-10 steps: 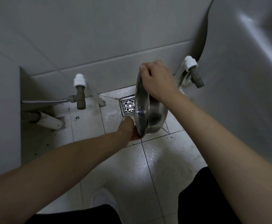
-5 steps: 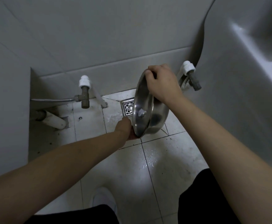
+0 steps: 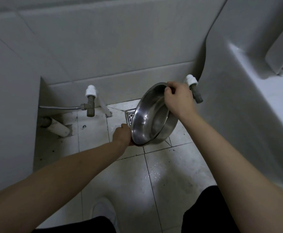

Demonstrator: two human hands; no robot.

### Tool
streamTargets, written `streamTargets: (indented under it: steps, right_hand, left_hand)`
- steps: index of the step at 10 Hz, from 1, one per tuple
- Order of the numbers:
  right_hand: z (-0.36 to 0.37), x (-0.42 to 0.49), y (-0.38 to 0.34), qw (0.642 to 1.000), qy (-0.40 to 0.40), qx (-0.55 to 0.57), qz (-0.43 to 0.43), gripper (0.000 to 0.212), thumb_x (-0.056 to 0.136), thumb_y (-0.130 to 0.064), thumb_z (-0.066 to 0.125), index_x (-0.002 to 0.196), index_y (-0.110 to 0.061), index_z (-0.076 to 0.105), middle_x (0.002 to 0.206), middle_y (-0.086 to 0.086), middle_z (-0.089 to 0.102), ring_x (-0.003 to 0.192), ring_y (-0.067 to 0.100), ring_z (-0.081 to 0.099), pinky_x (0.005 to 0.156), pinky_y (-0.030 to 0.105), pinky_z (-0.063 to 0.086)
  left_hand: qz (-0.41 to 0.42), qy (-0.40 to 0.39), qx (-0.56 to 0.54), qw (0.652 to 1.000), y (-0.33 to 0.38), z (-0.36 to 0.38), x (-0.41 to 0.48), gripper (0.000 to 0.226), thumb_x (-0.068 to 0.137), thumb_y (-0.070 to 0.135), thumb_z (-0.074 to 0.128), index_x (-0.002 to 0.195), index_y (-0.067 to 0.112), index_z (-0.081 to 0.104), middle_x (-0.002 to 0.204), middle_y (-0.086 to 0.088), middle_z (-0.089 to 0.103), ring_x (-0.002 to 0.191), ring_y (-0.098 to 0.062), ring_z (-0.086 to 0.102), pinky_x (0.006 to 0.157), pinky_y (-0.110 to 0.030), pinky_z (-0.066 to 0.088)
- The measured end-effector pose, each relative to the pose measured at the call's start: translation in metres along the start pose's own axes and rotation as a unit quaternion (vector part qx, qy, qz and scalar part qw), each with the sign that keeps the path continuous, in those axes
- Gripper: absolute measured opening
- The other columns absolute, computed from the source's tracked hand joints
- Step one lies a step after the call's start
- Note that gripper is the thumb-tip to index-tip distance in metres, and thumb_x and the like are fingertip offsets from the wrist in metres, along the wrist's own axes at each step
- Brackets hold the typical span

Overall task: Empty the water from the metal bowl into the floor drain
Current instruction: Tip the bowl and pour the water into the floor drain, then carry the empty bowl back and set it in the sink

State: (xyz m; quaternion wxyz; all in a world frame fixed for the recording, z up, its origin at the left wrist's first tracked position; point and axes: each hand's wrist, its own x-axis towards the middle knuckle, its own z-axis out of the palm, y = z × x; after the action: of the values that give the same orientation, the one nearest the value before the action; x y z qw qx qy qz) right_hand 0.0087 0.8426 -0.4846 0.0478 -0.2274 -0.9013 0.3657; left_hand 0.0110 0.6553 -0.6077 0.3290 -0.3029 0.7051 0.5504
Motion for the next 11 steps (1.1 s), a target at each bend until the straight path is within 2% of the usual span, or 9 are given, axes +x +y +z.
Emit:
streamTargets:
  steps: [1,2,3,4,5,6,7,10,11]
  right_hand:
    - [-0.002,-0.002,0.002,0.999,0.027,0.024,0.018,0.038,0.098,-0.01,0.044,0.126,-0.004,0.07,0.122,0.013,0.072,0.114,0.029,0.065,0.093,0.03,0.049]
    - [-0.002,0.001,0.008,0.998,0.032,0.038,0.04,0.04,0.098,-0.007,0.044,0.131,-0.006,0.068,0.128,0.012,0.07,0.118,0.029,0.064,0.089,0.023,0.041]
    - [0.0,0.004,0.013,0.997,0.036,0.043,0.05,0.041,0.098,-0.006,0.045,0.131,-0.007,0.067,0.127,0.012,0.07,0.118,0.03,0.064,0.092,0.026,0.043]
    - [0.0,0.005,0.017,0.997,0.052,0.048,0.044,0.038,0.098,-0.006,0.047,0.128,-0.006,0.069,0.124,0.012,0.072,0.116,0.03,0.065,0.093,0.026,0.045]
    - [0.0,0.006,0.022,0.995,0.062,0.054,0.054,0.036,0.099,-0.007,0.049,0.128,-0.006,0.069,0.124,0.011,0.072,0.117,0.029,0.066,0.089,0.022,0.041]
    - [-0.002,0.008,0.028,0.994,0.058,0.064,0.066,0.034,0.101,-0.009,0.05,0.13,-0.007,0.068,0.125,0.01,0.072,0.116,0.028,0.066,0.09,0.022,0.042]
    - [-0.005,0.011,0.032,0.991,0.049,0.088,0.088,0.036,0.101,-0.009,0.05,0.134,-0.007,0.065,0.13,0.01,0.07,0.122,0.026,0.063,0.105,0.029,0.047]
    - [-0.011,0.013,0.047,0.97,0.087,0.172,0.151,0.033,0.098,-0.004,0.051,0.126,-0.004,0.068,0.114,0.007,0.07,0.105,0.019,0.064,0.105,0.032,0.05]
    - [-0.01,0.011,0.047,0.963,0.087,0.193,0.169,0.033,0.097,-0.004,0.051,0.124,-0.005,0.069,0.102,0.004,0.066,0.095,0.015,0.06,0.1,0.027,0.05]
  left_hand:
    - [0.03,0.03,0.057,0.997,0.006,-0.002,-0.004,0.039,0.098,0.024,0.05,0.122,-0.006,0.054,0.116,-0.024,0.065,0.1,-0.038,0.068,0.08,-0.044,0.061]
    - [0.069,0.044,0.218,0.973,0.009,-0.004,0.002,0.023,0.095,0.013,0.057,0.112,-0.003,0.055,0.11,-0.018,0.065,0.092,-0.028,0.065,0.076,-0.034,0.057]
    - [0.071,0.065,0.062,0.993,0.007,-0.007,0.002,0.024,0.098,0.018,0.043,0.105,0.002,0.059,0.099,-0.018,0.065,0.084,-0.032,0.067,0.074,-0.043,0.062]
    - [0.076,0.078,0.042,0.993,0.006,-0.006,0.004,0.026,0.096,0.016,0.043,0.079,0.004,0.058,0.083,-0.016,0.067,0.074,-0.031,0.069,0.075,-0.049,0.062]
    - [0.086,0.101,0.052,0.99,0.003,-0.008,0.008,0.034,0.096,0.015,0.045,0.069,0.003,0.062,0.074,-0.021,0.071,0.068,-0.032,0.072,0.072,-0.046,0.063]
    - [0.11,0.108,0.042,0.987,0.003,-0.01,0.005,0.03,0.095,0.013,0.048,0.07,0.003,0.062,0.077,-0.022,0.071,0.071,-0.031,0.073,0.071,-0.043,0.063]
    - [0.126,0.109,0.016,0.986,0.006,-0.012,0.003,0.025,0.092,0.008,0.051,0.07,0.006,0.061,0.066,-0.011,0.067,0.062,-0.023,0.069,0.064,-0.033,0.062]
    - [0.161,0.142,-0.064,0.975,0.035,-0.021,-0.003,0.015,0.087,0.0,0.053,0.083,0.002,0.068,0.078,-0.014,0.067,0.067,-0.027,0.064,0.069,-0.041,0.062]
    - [0.173,0.159,-0.09,0.968,0.045,-0.025,-0.007,0.015,0.088,0.002,0.054,0.09,0.003,0.069,0.081,-0.012,0.068,0.065,-0.024,0.063,0.058,-0.031,0.057]
